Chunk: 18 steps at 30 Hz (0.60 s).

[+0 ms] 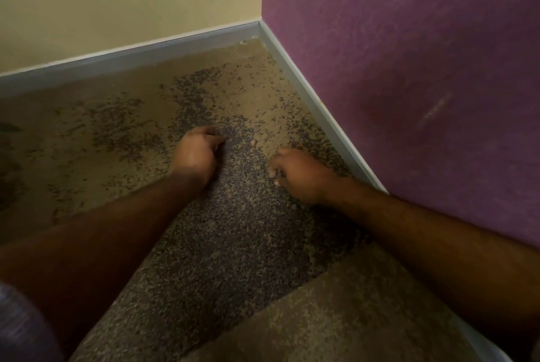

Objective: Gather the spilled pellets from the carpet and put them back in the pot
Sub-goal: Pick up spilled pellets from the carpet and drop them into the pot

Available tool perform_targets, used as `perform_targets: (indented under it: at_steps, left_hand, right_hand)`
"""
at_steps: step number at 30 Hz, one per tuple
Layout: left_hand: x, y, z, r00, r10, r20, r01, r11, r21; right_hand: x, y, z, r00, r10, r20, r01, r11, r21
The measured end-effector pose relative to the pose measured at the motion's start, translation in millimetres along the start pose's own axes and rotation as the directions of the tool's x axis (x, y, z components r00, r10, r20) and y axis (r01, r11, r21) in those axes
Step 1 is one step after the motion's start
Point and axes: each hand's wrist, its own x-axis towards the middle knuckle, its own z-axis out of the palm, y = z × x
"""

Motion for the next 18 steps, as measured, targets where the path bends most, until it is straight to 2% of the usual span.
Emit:
perform_targets:
  at_steps: [3, 6, 8, 11, 15, 16, 18]
  left_hand:
    - [4, 2, -5, 0.993, -0.108, -0.037, 0.105, 0.99, -0.094]
    - [6, 12, -8, 0.997, -0.046, -0.057, 0.048, 0.998, 0.028]
    - [3, 30, -5, 0.999, 0.031, -0.044, -0.031, 0.999, 0.007]
    - [2, 64, 7, 0.999, 0.043, -0.029, -0.045, 0.996, -0.072]
    - [9, 81, 19, 0.992, -0.052, 0.112, 0.056, 0.998, -0.036]
    - [9, 80, 20, 0.989, -0.061, 0.135, 0.063, 0.998, -0.009]
    - [9, 79, 20, 0.989, -0.063, 0.132, 0.06, 0.998, 0.024]
  right_hand:
    - [0, -6, -2, 0.997, 0.062, -0.038, -0.065, 0.995, -0.077]
    - [2, -2, -4, 0.988, 0.155, -0.01, -0.155, 0.984, -0.086]
    - [1, 3, -6, 0.976, 0.216, -0.009, -0.216, 0.976, 0.016]
    - [-7, 10, -15, 0.952, 0.297, -0.069, -0.263, 0.914, 0.307]
    - [-26, 17, -26, 0.91, 0.415, 0.004, -0.29, 0.63, 0.72]
    - [-31, 19, -28, 0.899, 0.438, 0.027, -0.278, 0.522, 0.807]
    - [-45, 23, -29, 0.882, 0.455, 0.124, -0.246, 0.22, 0.944]
